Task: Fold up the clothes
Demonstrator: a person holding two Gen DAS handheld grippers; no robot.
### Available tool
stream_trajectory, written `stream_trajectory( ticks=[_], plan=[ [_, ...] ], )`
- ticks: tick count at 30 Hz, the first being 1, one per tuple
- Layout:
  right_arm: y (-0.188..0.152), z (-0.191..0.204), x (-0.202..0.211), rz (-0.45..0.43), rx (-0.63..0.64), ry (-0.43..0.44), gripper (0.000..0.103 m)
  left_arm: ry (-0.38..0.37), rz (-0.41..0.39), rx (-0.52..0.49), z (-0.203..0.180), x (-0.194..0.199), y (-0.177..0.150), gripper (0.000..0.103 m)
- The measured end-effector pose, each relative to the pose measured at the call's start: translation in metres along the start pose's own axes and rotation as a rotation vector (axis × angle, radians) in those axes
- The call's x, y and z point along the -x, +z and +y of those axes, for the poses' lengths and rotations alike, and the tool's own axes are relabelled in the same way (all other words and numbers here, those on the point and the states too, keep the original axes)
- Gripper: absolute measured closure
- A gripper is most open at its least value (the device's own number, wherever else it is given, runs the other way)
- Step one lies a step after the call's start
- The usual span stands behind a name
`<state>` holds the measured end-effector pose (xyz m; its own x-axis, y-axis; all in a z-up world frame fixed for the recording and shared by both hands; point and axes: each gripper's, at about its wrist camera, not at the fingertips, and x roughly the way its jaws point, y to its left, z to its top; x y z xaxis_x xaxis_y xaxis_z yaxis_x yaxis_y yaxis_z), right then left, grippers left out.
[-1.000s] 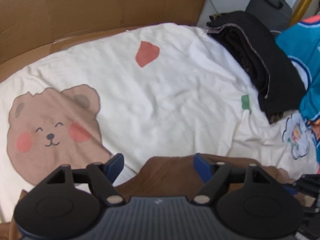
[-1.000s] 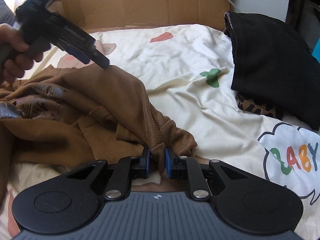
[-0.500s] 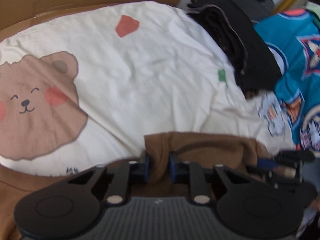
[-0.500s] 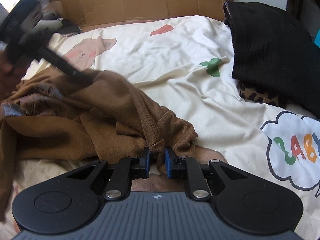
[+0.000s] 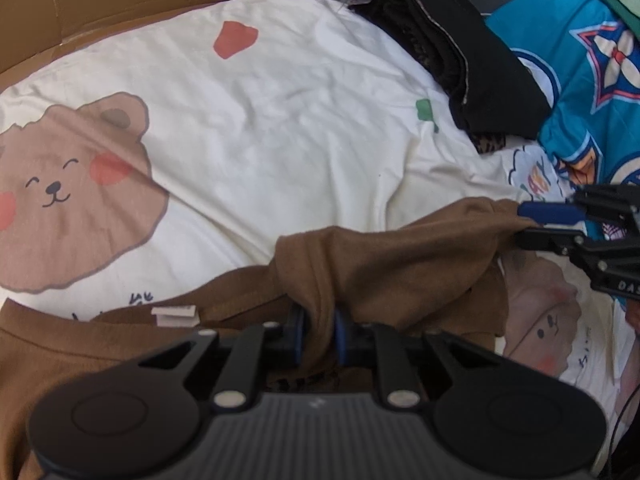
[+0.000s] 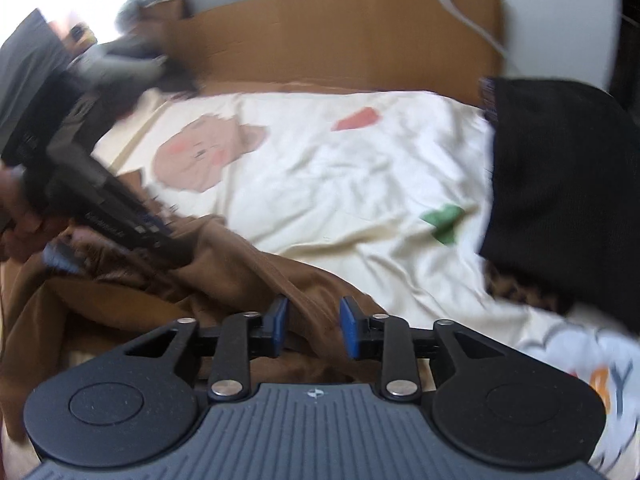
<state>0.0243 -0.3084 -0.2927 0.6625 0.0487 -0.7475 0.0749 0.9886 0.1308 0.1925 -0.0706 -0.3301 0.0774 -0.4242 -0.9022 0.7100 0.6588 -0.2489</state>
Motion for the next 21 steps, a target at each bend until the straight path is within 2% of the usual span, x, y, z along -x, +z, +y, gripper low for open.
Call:
stream_trajectory(
  ticks=[3, 7, 12, 14, 15, 16, 18, 21],
  plan=[
    [0.008, 0.008, -0.003, 0.021, 0.074, 0.049, 0.065, 0.005, 0.001, -0.007, -0.001, -0.001, -0.002, 0.086],
    [0.018, 0.009, -0.007, 0.041, 0.062, 0.126, 0.063, 0.010, 0.005, -0.005, -0.001, -0.002, -0.005, 0.086],
    [0.018, 0.008, -0.041, 0.201, 0.118, 0.151, 0.063, 0.021, 0.020, -0.004, -0.003, -0.004, -0.005, 0.086],
    [0.016, 0.008, -0.055, 0.271, 0.141, 0.162, 0.068, 0.030, 0.032, -0.008, -0.005, -0.004, -0.003, 0.086],
    [0.015, 0.009, -0.059, 0.285, 0.160, 0.153, 0.085, 0.037, 0.039, -0.009, -0.006, -0.002, -0.002, 0.087],
    [0.015, 0.011, -0.061, 0.294, 0.180, 0.141, 0.096, 0.044, 0.046, -0.012, -0.008, -0.001, -0.002, 0.087],
    [0.018, 0.015, -0.059, 0.297, 0.194, 0.123, 0.098, 0.057, 0.051, -0.017, -0.011, 0.004, -0.001, 0.087],
    [0.025, 0.017, -0.052, 0.279, 0.149, 0.098, 0.099, 0.070, 0.074, -0.008, -0.011, 0.009, -0.002, 0.087]
  ],
)
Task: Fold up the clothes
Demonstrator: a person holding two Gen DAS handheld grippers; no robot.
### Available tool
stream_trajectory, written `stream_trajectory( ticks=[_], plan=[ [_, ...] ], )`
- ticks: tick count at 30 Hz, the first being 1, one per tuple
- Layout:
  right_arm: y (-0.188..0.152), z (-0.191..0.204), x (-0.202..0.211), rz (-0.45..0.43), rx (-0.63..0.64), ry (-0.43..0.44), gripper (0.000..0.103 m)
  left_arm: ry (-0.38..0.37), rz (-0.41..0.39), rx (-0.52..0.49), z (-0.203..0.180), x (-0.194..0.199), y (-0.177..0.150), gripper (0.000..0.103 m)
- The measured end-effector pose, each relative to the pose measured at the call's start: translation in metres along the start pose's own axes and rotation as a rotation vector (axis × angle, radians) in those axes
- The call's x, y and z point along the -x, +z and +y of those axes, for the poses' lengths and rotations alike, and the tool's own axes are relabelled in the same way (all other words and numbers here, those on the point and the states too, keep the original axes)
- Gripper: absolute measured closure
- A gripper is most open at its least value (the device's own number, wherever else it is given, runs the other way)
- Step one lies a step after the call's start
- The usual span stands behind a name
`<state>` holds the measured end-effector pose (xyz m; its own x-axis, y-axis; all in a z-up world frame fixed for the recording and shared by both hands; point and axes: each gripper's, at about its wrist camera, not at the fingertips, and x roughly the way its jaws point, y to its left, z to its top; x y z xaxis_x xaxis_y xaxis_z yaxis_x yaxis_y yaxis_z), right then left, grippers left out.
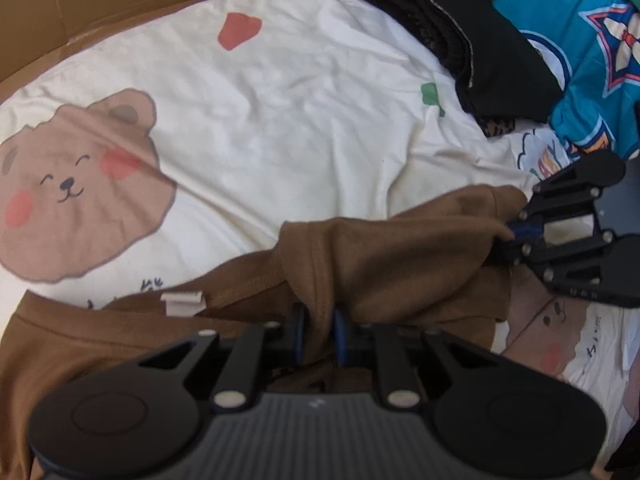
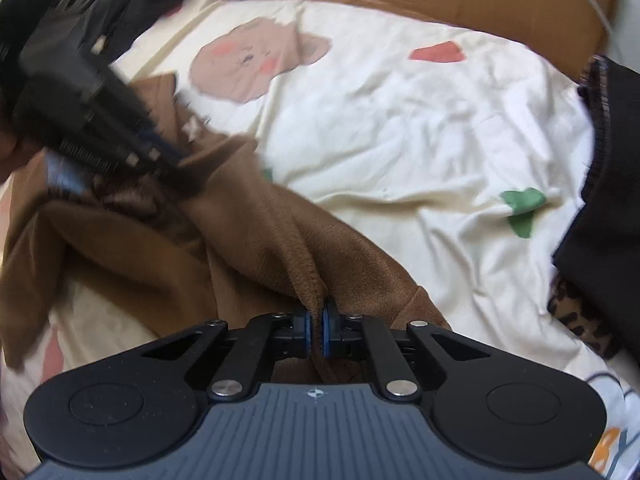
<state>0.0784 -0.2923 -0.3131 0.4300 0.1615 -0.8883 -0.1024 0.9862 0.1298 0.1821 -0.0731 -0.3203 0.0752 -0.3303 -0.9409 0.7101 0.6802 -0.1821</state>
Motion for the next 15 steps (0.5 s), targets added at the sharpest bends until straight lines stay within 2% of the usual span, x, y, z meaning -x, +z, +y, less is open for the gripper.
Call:
stream_trajectory(
  ticks=[7, 11, 15],
  plan=[
    [0.011, 0.011, 0.021, -0.002, -0.038, -0.105, 0.100, 0.036, 0.062, -0.009, 0.001, 0.019, -0.001, 0.090],
    [0.019, 0.008, 0.034, -0.014, -0.091, -0.182, 0.101, 0.078, 0.053, -0.016, 0.003, 0.038, -0.003, 0.088],
    [0.027, 0.001, 0.048, -0.029, -0.141, -0.223, 0.101, 0.131, 0.039, -0.001, 0.021, 0.056, 0.006, 0.088]
  ],
)
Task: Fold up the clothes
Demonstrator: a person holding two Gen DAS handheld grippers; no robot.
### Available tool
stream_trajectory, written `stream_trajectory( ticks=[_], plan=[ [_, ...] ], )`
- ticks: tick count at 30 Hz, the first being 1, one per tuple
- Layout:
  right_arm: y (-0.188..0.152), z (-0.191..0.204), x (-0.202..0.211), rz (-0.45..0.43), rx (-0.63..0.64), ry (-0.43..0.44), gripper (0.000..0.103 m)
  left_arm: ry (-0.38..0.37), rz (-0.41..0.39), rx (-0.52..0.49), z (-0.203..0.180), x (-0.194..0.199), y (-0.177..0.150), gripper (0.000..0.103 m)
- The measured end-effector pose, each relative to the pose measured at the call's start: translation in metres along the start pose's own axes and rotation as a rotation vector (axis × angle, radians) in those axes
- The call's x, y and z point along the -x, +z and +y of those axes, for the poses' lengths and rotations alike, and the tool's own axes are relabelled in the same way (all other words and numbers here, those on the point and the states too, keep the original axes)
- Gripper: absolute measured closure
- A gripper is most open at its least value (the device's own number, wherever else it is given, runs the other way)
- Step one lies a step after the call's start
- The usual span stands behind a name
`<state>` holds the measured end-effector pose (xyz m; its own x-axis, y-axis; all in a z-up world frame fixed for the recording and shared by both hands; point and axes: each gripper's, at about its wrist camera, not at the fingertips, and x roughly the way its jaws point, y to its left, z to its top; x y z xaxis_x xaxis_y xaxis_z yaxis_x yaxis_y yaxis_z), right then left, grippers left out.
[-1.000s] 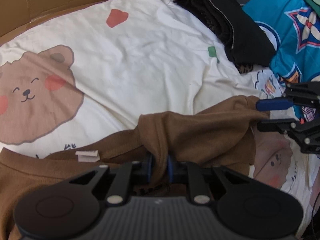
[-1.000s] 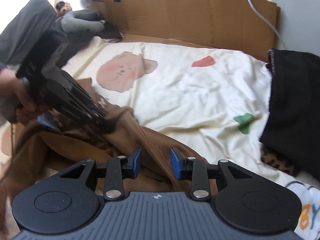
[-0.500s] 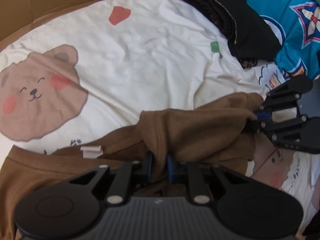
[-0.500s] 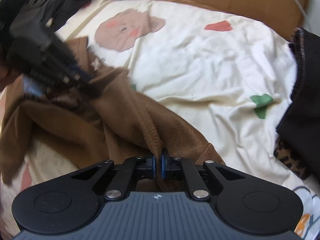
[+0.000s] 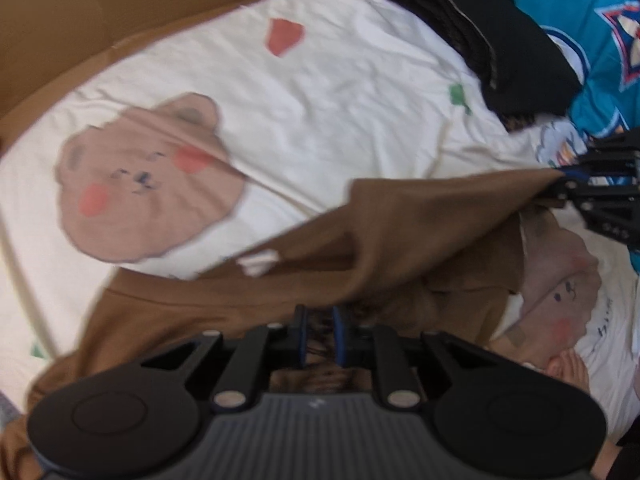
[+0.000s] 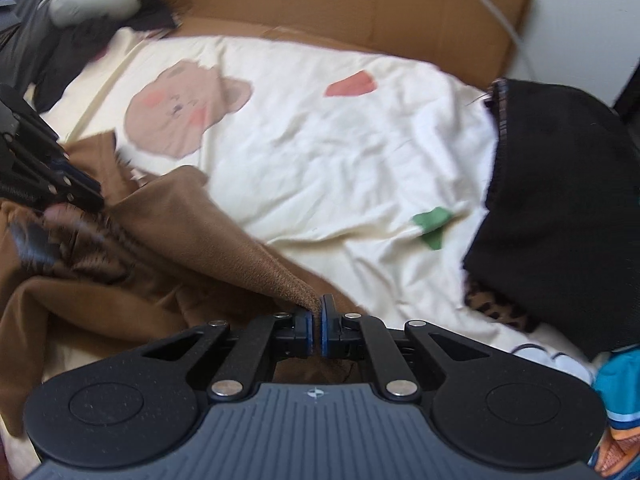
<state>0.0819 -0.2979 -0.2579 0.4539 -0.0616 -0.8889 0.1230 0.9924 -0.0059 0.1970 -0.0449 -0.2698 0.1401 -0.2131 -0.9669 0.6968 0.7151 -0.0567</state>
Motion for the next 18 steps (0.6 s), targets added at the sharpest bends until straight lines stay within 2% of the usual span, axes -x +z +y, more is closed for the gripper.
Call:
stream_trajectory(
  ticks=[8, 11, 18],
  plan=[
    [0.025, -0.004, 0.029, -0.029, 0.023, -0.096, 0.101, 0.132, -0.104, 0.101, 0.048, 0.044, 0.031, 0.087],
    [0.038, -0.009, 0.037, -0.034, 0.013, -0.110, 0.101, 0.154, -0.137, 0.158, 0.065, 0.058, 0.034, 0.079],
    [0.063, -0.019, 0.041, -0.034, 0.025, -0.188, 0.101, 0.192, -0.190, 0.242, 0.102, 0.079, 0.027, 0.075]
  ],
)
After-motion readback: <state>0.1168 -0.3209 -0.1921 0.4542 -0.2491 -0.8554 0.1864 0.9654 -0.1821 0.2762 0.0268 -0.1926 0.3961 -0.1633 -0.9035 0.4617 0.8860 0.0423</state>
